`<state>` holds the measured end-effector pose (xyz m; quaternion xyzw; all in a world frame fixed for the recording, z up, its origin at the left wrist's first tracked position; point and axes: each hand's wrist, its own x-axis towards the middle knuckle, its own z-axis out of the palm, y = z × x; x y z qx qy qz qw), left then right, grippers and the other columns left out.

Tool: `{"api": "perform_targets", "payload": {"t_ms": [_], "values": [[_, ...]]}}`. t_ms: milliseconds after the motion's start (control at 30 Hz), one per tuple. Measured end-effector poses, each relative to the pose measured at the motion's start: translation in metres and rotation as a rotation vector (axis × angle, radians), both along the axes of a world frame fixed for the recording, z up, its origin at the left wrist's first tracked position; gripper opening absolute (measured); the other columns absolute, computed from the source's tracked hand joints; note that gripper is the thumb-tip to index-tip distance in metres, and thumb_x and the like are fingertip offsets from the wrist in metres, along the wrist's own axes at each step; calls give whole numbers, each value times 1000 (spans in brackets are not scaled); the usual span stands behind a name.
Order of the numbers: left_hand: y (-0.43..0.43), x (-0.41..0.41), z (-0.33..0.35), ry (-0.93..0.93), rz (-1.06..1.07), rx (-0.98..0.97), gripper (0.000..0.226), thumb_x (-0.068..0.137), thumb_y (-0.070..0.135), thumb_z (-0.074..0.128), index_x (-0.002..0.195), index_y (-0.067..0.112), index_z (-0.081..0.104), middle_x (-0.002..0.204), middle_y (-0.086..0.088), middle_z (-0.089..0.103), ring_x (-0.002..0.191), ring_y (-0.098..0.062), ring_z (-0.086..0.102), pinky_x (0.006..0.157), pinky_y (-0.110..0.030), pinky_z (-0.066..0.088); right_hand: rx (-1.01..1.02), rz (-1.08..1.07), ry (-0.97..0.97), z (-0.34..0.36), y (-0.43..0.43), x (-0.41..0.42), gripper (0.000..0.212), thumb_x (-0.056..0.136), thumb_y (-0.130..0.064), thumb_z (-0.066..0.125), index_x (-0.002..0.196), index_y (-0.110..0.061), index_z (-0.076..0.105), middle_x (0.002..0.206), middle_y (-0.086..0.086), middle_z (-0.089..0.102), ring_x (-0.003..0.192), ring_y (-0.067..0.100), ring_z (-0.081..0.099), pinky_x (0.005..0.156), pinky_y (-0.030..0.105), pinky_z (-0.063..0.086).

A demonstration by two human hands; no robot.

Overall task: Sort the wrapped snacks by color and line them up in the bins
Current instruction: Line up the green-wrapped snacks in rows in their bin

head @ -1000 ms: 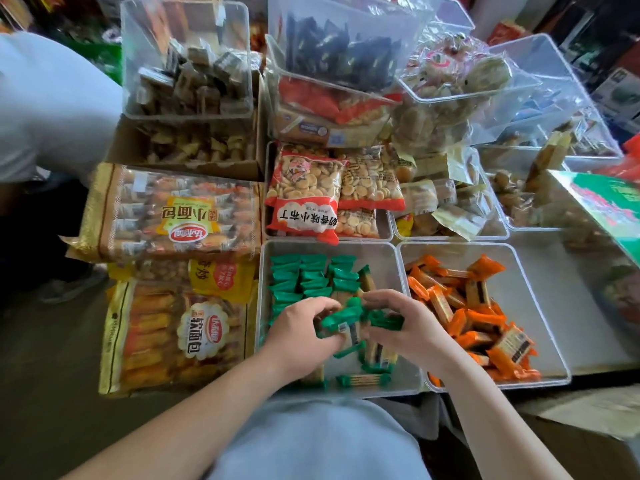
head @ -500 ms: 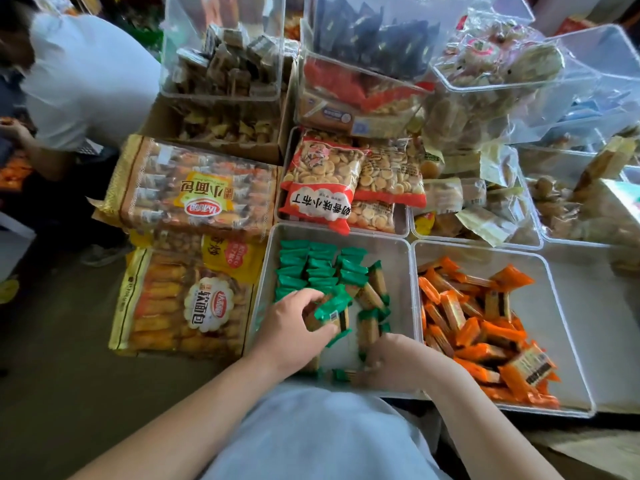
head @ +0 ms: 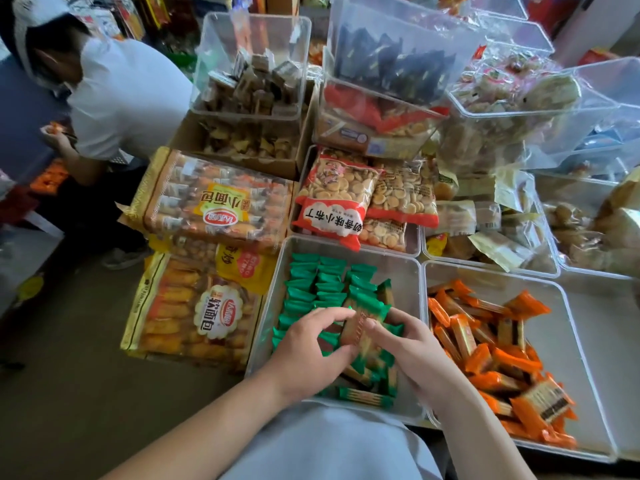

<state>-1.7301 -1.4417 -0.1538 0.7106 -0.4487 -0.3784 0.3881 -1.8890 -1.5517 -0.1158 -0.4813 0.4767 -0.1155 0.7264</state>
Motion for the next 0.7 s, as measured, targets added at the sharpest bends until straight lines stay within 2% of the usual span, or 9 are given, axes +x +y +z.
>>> {"api": "perform_targets", "payload": {"t_ms": [67, 167, 300, 400, 467, 600, 700], "values": [[-1, 3, -2, 0, 88, 11, 54, 84, 36, 85, 130, 47, 58, 129, 26, 62, 119, 3, 59, 98, -24, 54, 53, -10, -49, 3, -2, 0, 30, 92, -15, 73, 122, -17, 71, 113, 5, 79, 106, 25, 76, 94, 46, 60], [-3, 6, -1, 74, 134, 46, 63, 79, 38, 90, 132, 44, 58, 124, 23, 66, 111, 3, 64, 95, -25, 56, 46, -33, -81, 1, -5, -1, 40, 83, -10, 79, 121, -12, 70, 115, 10, 78, 107, 30, 75, 95, 50, 59], [0, 13, 0, 142, 157, 88, 49, 82, 37, 87, 126, 40, 66, 111, 21, 73, 100, 1, 68, 91, -30, 60, 55, -36, -66, -3, -9, 0, 45, 80, 1, 79, 122, -8, 66, 113, 14, 77, 105, 35, 75, 91, 56, 61], [5, 24, 2, 269, 266, 87, 37, 88, 26, 83, 122, 33, 70, 102, 15, 77, 96, -4, 72, 88, -35, 63, 82, -89, -61, -6, -13, 6, 37, 86, 10, 72, 119, -4, 66, 111, 14, 77, 105, 33, 75, 83, 48, 65], [8, 29, 2, 369, 367, 89, 35, 91, 19, 81, 123, 28, 70, 103, 12, 79, 97, -4, 74, 85, -32, 64, 128, -179, -75, -11, -16, 9, 36, 84, 14, 71, 117, -1, 64, 111, 17, 76, 105, 34, 76, 82, 47, 65], [10, 34, -2, 474, 453, 103, 32, 91, 19, 80, 121, 27, 71, 105, 9, 79, 100, -9, 75, 85, -36, 64, 223, -322, -145, -18, -17, 16, 40, 75, 2, 77, 112, -3, 64, 116, 21, 74, 109, 39, 73, 84, 50, 64], [6, 37, -1, 546, 461, 102, 29, 92, 19, 80, 118, 28, 71, 105, 6, 80, 102, -12, 75, 88, -37, 64, 203, -369, -126, -17, -16, 23, 27, 86, -2, 73, 112, -4, 65, 115, 20, 75, 108, 38, 74, 85, 53, 64]]}}
